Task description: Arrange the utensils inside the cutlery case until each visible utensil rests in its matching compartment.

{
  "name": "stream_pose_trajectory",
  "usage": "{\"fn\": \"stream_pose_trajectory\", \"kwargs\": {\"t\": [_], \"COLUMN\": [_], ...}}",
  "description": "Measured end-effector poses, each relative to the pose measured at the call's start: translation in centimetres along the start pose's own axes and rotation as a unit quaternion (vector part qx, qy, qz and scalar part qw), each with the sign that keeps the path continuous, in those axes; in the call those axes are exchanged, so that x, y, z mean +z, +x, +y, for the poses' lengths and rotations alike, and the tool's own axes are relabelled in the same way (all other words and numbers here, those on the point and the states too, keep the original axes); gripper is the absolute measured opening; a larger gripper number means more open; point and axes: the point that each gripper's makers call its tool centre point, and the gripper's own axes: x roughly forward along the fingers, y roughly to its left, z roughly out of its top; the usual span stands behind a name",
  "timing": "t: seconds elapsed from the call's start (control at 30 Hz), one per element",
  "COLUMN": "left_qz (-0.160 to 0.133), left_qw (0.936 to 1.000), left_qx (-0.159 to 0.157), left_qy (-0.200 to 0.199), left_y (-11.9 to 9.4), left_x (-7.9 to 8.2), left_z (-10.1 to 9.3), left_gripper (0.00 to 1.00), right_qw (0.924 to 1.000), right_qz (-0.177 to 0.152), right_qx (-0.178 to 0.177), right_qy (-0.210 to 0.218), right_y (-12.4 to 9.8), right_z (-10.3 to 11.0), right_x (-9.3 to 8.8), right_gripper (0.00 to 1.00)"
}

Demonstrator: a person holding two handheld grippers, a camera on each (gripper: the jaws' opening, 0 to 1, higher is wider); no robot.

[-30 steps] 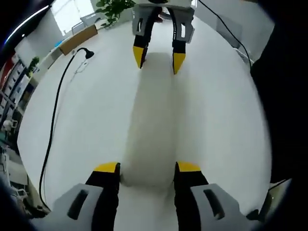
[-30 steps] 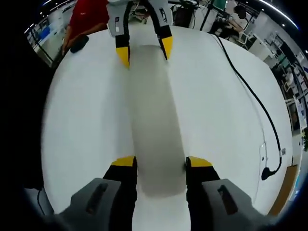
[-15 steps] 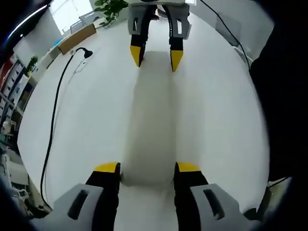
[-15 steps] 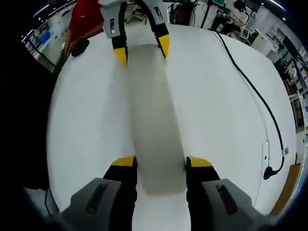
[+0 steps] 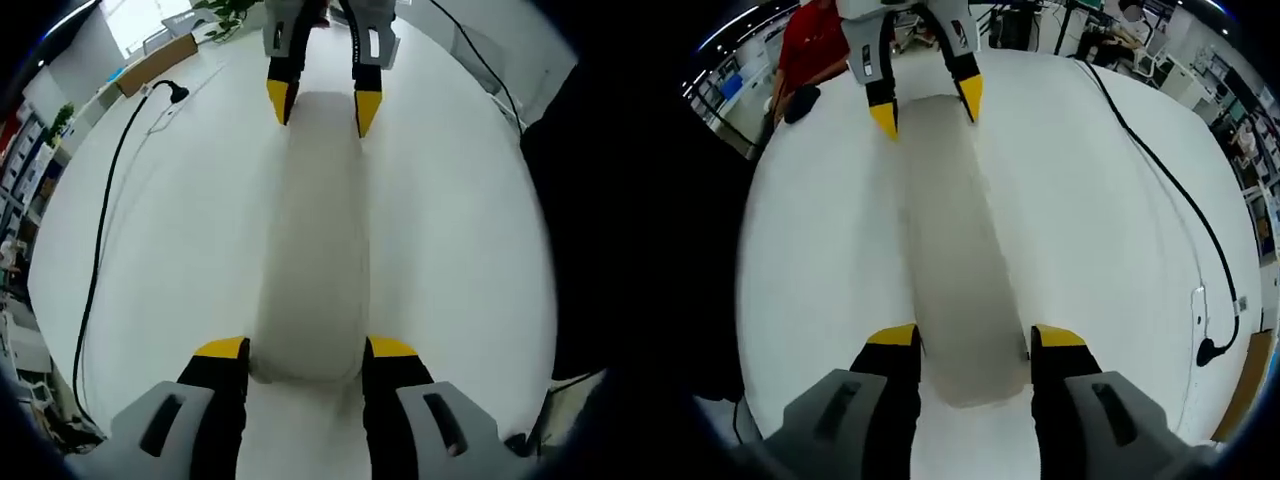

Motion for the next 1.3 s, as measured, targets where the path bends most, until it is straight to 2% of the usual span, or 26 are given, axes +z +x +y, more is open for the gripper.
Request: {"fn": "stream_pose_trajectory", "kwargs": {"t": [0.1, 0.17, 0.23, 0.27, 0.37, 0.4, 0.5, 0.53, 0.57, 0.6, 0.63, 0.7, 0.73, 0.77, 0.8, 0.87, 1.03, 1.17, 1.3], "left_qz": [-0.009, -0.010, -0.024, -0.024, -0.022, -0.023, -0.036, -0.044, -0.045, -0.044, -0.040, -0.040, -0.040, -0.039, -0.041, -0.037, -0.006, 0.005, 0.032], "left_qw": [0.9999, 0.9998, 0.9993, 0.9988, 0.9987, 0.9983, 0.9966, 0.9966, 0.9977, 0.9976, 0.9978, 0.9979, 0.9977, 0.9976, 0.9972, 0.9975, 0.9983, 0.9974, 0.9967], "left_qx": [0.007, 0.004, -0.017, -0.015, 0.002, 0.008, 0.041, 0.040, 0.033, 0.035, 0.033, 0.029, 0.028, 0.028, 0.028, 0.017, -0.009, -0.005, 0.000], "left_qy": [-0.012, -0.017, -0.024, -0.039, -0.046, -0.053, -0.063, -0.058, -0.038, -0.040, -0.041, -0.043, -0.048, -0.051, -0.056, -0.058, -0.058, -0.071, -0.074], "left_y": [-0.1, -0.3, -0.6, -0.8, -2.3, -2.8, -4.6, -4.9, -5.2, -5.3, -5.5, -5.8, -5.9, -5.9, -5.9, -5.6, -4.4, -3.5, -2.9], "left_x": [-0.1, -0.4, -0.6, -0.8, -2.0, -2.3, -2.4, -2.2, -1.9, -1.8, -1.7, -1.1, -0.8, -0.7, -0.3, 0.1, 0.6, 1.2, 0.8], "left_z": [0.1, -0.2, -1.1, -1.1, -0.7, -0.6, 0.3, 0.1, -0.4, -0.5, -0.7, -1.1, -1.1, -1.1, -1.2, -1.6, -2.4, -1.6, -1.3], "left_gripper": [0.48, 0.49, 0.55, 0.58, 0.57, 0.57, 0.51, 0.54, 0.63, 0.65, 0.59, 0.33, 0.17, 0.12, 0.14, 0.14, 0.11, 0.10, 0.08], "right_qw": [1.0000, 0.9997, 0.9993, 0.9989, 0.9969, 0.9951, 0.9934, 0.9928, 0.9917, 0.9892, 0.9884, 0.9916, 0.9930, 0.9935, 0.9924, 0.9930, 0.9953, 0.9959, 0.9952], "right_qz": [-0.001, -0.015, -0.027, -0.033, -0.057, -0.066, -0.068, -0.071, -0.073, -0.074, -0.072, -0.065, -0.058, -0.049, -0.046, -0.047, -0.033, -0.022, -0.017], "right_qx": [-0.002, -0.011, -0.021, -0.027, -0.029, -0.043, -0.062, -0.066, -0.070, -0.069, -0.051, -0.055, -0.058, -0.058, -0.062, -0.057, -0.041, -0.035, -0.025], "right_qy": [0.006, 0.018, 0.016, 0.020, 0.046, 0.060, 0.069, 0.071, 0.080, 0.106, 0.123, 0.098, 0.085, 0.084, 0.095, 0.093, 0.081, 0.081, 0.093], "right_y": [-0.8, -1.8, -2.9, -3.6, -5.0, -5.7, -6.7, -6.8, -6.9, -6.8, -6.6, -6.4, -6.3, -6.1, -5.9, -5.5, -4.4, -3.8, -3.2], "right_z": [-0.1, -0.3, -0.5, -0.4, -0.1, -0.4, -1.1, -1.2, -1.4, -1.3, -0.8, -0.8, -0.8, -0.8, -0.7, -0.6, 0.2, 0.3, 0.5], "right_x": [-0.2, -0.3, -1.0, -1.4, -2.4, -2.8, -3.3, -3.2, -3.2, -3.1, -3.0, -2.8, -2.7, -2.4, -2.3, -1.5, -0.4, -0.1, 0.2], "right_gripper": [0.44, 0.45, 0.46, 0.48, 0.48, 0.45, 0.25, 0.18, 0.13, 0.10, 0.09, 0.07, 0.01, 0.00, 0.00, 0.00, 0.00, 0.00, 0.00]}}
